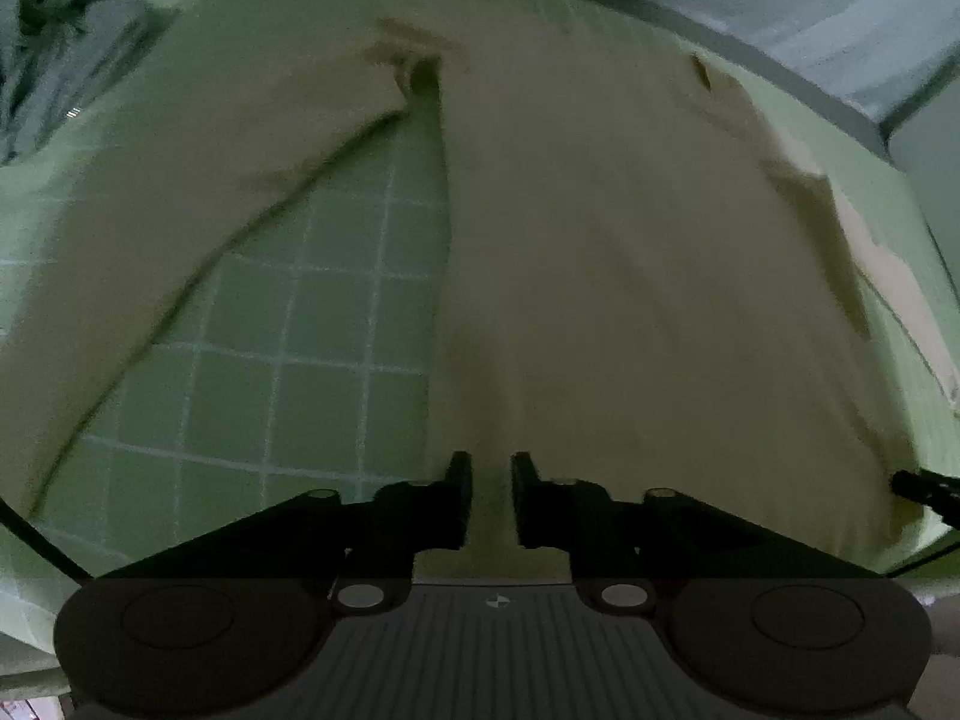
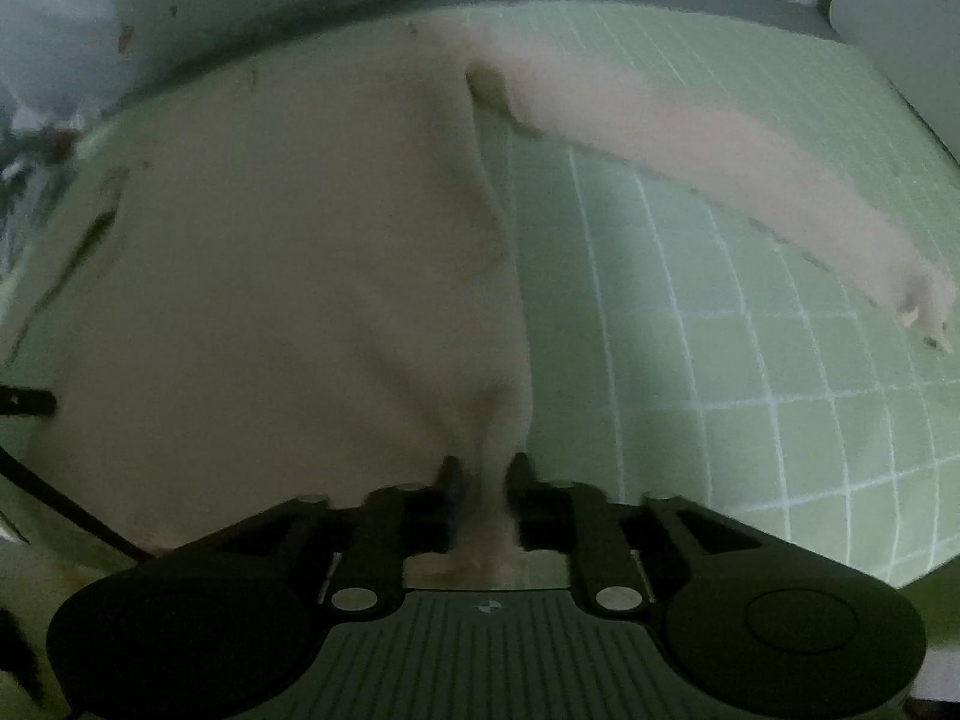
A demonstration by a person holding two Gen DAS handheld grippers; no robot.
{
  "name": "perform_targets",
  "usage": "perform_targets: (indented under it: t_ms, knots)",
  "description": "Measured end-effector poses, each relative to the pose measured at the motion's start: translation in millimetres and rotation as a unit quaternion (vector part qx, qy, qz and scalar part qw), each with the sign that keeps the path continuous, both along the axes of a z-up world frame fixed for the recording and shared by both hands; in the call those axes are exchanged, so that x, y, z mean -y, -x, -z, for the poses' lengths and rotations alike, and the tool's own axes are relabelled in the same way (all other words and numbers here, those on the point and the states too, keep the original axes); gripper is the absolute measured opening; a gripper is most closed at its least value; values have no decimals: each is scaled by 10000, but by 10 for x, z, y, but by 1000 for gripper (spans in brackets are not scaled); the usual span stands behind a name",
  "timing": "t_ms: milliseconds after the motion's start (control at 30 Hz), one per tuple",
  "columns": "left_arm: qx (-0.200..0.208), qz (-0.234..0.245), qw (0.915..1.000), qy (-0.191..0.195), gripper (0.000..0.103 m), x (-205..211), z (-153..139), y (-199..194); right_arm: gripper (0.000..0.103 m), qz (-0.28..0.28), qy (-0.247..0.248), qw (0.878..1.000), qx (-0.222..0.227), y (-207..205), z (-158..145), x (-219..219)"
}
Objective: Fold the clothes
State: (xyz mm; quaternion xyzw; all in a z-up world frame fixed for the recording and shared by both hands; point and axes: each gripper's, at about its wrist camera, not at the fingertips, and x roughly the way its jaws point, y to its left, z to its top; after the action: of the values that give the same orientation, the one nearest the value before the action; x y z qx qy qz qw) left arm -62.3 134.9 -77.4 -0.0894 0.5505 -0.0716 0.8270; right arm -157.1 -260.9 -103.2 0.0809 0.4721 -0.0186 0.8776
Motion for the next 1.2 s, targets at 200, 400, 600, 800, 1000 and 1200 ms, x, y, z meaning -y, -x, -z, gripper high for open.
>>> perform_targets:
  t_ms: [200,400,600,800,1000,1200]
  knots:
    - [305,-312,9990,-25,50,23,-69,-43,96,63,29,9984,566,-148,-144,73]
    - [643,-38,9970,-436,72,341,30,-203,103,-421,370,9941,934,-354,-128,-192]
    - [627,103,9967,-503,87,468,195,-274,103,-716,419,9907,1080,-494,-48,-488]
    - [480,37,9974,-538,103,507,332,-273,103,-834,338,9913,966,-550,105,-577]
    - [619,347,9916,-1078,103,666,377,-181,103,-781,304,9940,705,-594,294,-600]
    - [602,309,9922,-1048,103,661,373,-165,103,-873,696,9913,696,-568,423,-701]
